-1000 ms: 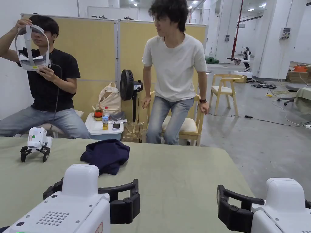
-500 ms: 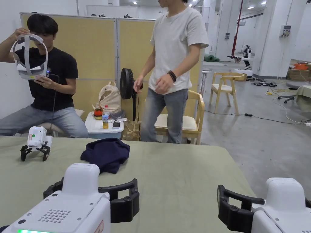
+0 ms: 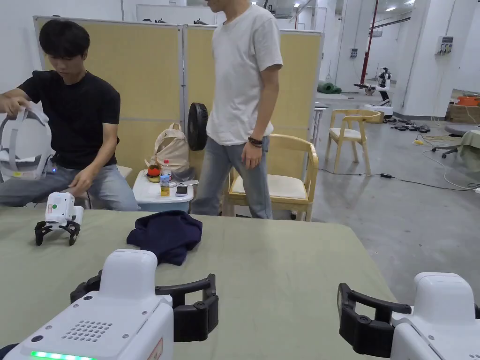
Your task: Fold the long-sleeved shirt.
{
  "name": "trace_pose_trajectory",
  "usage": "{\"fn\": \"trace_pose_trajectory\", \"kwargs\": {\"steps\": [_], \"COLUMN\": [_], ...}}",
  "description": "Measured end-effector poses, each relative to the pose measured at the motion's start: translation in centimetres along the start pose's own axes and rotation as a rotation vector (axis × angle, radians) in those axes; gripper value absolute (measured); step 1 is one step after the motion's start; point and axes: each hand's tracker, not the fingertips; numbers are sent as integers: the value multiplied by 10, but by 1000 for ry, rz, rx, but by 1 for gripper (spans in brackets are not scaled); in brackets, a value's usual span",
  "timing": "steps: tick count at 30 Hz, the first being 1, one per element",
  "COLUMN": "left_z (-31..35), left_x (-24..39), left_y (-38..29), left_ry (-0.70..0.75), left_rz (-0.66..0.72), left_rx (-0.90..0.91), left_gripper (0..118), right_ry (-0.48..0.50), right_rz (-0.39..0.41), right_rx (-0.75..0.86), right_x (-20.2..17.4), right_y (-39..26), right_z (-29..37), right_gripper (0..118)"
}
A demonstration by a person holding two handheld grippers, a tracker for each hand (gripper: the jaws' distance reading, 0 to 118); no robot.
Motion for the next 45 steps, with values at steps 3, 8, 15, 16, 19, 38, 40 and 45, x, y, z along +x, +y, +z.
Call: {"fn": "trace_pose_trajectory", "kwargs": {"steps": [3, 8, 15, 16, 19, 38, 40, 45], "left_z": [0, -1, 1, 0, -4, 110, 123, 118], "left_x": [1, 1, 14, 16, 20, -146, -164, -193], "left_y": [0, 0, -4, -3, -5, -47, -51, -74], "left_ry": [-2, -5, 8, -5, -10, 529, 582, 610], "left_rz": [0, -1, -55, -50, -48, 77, 93, 112], "left_rx": [1, -1, -20, -33, -32, -115, -134, -204], "left_gripper": [117, 115, 0, 0, 0, 0, 0, 0], "right_ry": [-2, -4, -65, 13, -7, 535, 586, 634], "right_rz": [-2, -1, 57, 44, 41, 100, 89, 132], "right_rx": [0, 2, 55, 9, 4, -103, -119, -165], "right_x": [0, 1, 2, 7, -6, -213, -233, -263], "right_y": [0, 0, -7, -4, -6, -40, -43, -60], "right_z": [0, 1, -4, -8, 4, -47, -51, -60], "right_gripper": [118, 118, 0, 0, 0, 0, 0, 0]}}
